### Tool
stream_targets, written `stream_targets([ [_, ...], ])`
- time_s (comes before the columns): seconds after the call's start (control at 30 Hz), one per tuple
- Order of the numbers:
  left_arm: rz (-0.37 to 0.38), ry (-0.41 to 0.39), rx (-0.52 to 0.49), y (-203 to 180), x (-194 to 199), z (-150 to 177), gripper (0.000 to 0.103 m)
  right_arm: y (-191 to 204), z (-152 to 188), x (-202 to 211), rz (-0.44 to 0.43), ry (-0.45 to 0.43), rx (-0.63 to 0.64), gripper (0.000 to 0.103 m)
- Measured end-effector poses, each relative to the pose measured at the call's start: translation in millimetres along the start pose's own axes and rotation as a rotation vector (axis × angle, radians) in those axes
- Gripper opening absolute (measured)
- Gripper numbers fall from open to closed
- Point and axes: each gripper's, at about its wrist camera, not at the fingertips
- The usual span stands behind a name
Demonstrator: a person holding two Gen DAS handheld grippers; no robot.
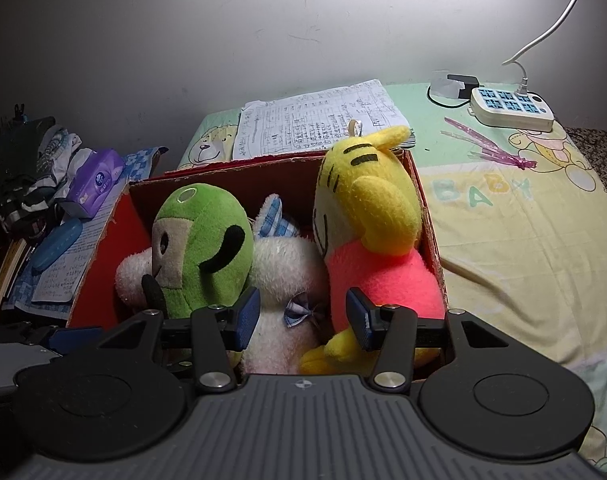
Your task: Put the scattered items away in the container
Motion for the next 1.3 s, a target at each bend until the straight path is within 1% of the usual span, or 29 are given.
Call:
stream_targets([
  [1.3, 0.018, -0.001, -0.015, -2.4, -6.1, 0.4, 0.103, -1.5, 1.0, -1.0, -0.004, -0.003, -0.006, 0.05],
])
Point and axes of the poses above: each gripper's, at about its wrist camera, not at the fingertips, and x roughly against the way its jaws point, y to its left, z to its underside, and after that the axes turned 9 degrees about -y, right-handed
